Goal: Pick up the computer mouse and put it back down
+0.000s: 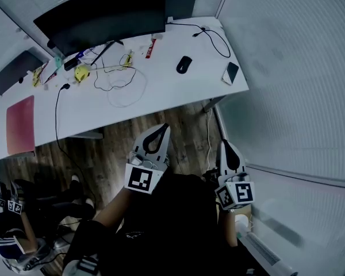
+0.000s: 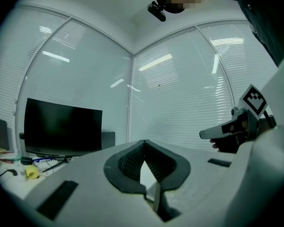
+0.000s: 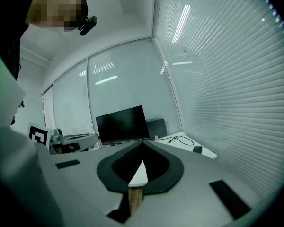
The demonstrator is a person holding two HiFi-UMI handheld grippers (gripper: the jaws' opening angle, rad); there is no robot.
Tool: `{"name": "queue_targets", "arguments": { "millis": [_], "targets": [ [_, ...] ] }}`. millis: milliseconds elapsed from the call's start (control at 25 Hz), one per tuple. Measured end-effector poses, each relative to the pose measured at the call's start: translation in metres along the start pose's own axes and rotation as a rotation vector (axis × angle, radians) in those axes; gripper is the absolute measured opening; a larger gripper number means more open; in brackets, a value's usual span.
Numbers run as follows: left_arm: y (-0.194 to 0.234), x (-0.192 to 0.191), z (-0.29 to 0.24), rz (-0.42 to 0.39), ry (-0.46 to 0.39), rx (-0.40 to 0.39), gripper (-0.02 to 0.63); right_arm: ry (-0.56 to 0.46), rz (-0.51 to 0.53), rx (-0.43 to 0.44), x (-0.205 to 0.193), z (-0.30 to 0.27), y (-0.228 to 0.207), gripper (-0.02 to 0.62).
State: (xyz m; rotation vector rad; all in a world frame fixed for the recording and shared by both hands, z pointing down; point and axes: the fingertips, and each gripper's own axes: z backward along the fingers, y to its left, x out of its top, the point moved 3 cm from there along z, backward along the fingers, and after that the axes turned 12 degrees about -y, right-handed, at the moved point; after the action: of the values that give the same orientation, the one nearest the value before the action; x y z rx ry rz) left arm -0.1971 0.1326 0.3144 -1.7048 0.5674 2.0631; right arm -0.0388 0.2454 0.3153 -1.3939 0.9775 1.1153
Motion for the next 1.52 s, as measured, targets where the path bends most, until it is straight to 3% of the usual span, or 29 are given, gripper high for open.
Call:
{"name": "queue_targets", "arguments": {
  "millis": [680, 1040, 1520],
  "targets": [
    [0.033, -0.028, -0.023, 0.003, 0.046, 0.021, 0.008, 0.035, -0.021, -0.003, -0.023, -0.05, -0.011, 0.0],
    [0.058, -0.035, -0.054, -0.018, 0.065, 0.086, 0.008, 0.042, -0.024, 0.066, -0.018, -0.105, -0.028, -0.002],
    [0.08, -0.056, -0.133, -0.035, 0.099, 0.162, 0.008, 0.107, -0.04, 0.144, -0.013, -0.192, -0.082, 0.0]
  ]
}}
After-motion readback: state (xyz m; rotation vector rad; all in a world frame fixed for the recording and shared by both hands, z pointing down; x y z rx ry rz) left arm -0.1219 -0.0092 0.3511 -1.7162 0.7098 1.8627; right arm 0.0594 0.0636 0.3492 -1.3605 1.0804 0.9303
